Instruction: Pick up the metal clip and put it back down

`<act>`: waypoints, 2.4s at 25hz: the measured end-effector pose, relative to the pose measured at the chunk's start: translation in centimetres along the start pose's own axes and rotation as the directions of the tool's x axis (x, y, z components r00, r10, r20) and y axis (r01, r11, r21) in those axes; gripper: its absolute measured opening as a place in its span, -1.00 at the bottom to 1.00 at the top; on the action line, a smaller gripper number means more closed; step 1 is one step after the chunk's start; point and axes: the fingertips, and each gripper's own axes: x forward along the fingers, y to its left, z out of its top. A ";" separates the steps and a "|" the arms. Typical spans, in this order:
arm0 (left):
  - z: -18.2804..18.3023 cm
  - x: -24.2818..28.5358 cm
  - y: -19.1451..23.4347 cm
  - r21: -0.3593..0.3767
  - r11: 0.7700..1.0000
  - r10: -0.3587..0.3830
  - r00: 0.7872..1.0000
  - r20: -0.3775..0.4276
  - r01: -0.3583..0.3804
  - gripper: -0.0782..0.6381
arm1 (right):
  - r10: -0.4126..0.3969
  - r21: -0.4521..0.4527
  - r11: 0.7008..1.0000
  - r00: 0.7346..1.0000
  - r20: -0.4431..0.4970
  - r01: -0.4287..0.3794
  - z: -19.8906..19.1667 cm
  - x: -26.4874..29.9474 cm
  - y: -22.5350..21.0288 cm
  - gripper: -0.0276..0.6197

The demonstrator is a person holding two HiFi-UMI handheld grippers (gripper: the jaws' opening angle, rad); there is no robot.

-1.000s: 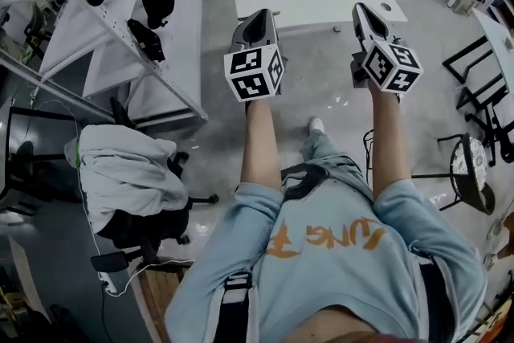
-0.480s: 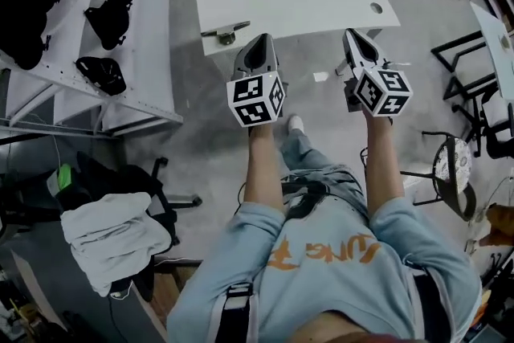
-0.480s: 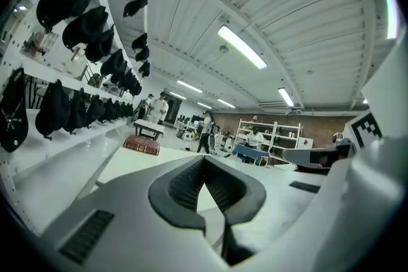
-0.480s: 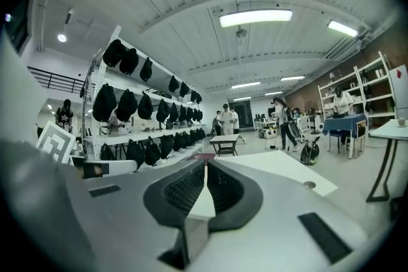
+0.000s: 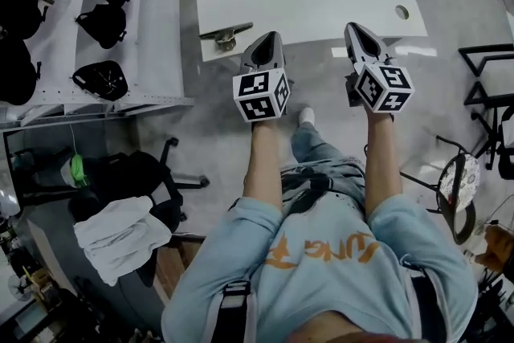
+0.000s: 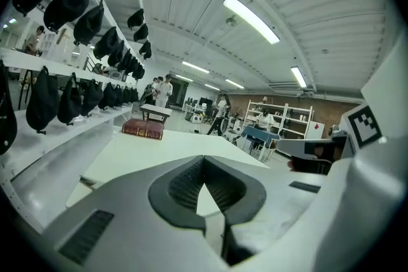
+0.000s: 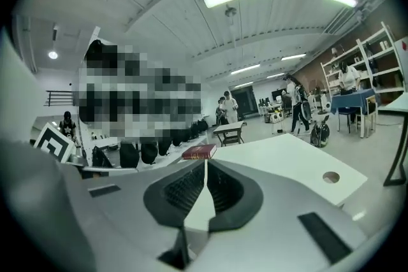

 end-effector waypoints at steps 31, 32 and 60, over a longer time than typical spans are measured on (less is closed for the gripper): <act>4.2 6.8 -1.9 0.123 0.992 0.025 0.999 0.023 -0.028 -0.72 | 0.045 0.031 0.998 0.995 0.089 -0.048 5.3 5.8 -6.5 -0.82; 4.0 6.5 -1.1 0.111 0.993 0.042 0.999 0.025 -0.045 -0.72 | 0.061 0.024 0.998 0.995 0.079 -0.063 5.1 6.3 -5.9 -0.82; -5.3 -6.1 18.5 -0.289 0.823 0.507 0.862 -0.014 -0.488 -0.72 | 0.477 -0.170 0.826 0.828 -0.296 -0.537 -6.7 18.2 17.4 -0.82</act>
